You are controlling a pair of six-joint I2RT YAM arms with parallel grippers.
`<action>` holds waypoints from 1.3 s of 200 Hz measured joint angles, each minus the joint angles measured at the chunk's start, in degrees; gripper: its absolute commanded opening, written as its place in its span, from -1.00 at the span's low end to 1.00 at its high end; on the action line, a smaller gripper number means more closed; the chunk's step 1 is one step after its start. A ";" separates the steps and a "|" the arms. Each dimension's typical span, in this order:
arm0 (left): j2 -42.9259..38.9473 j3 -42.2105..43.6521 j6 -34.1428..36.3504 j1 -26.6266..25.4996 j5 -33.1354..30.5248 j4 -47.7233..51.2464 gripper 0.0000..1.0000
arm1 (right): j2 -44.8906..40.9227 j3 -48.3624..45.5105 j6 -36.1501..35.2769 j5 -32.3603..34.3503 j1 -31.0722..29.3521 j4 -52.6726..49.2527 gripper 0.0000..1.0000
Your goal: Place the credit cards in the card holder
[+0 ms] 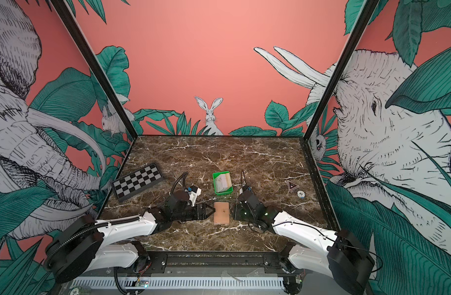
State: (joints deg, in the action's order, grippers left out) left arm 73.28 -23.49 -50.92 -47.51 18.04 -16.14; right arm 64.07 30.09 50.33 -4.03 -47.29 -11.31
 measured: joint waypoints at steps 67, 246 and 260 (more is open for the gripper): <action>2.60 0.00 -1.25 -1.60 -1.09 -2.29 0.60 | 2.10 -1.95 -1.95 -2.49 -0.07 3.89 -0.18; 2.58 6.16 -2.08 -2.03 -3.50 -11.39 0.51 | -0.37 -11.41 -1.64 0.55 -0.72 15.32 -0.20; 2.84 6.19 -2.10 -2.27 -3.50 -12.22 0.51 | 1.42 -11.41 -1.60 -0.11 -0.79 16.68 -0.21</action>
State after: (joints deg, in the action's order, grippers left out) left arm 76.12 -17.30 -53.01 -49.78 14.55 -28.36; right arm 65.49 18.68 48.73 -4.14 -48.07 5.37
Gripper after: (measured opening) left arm 0.753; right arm 0.399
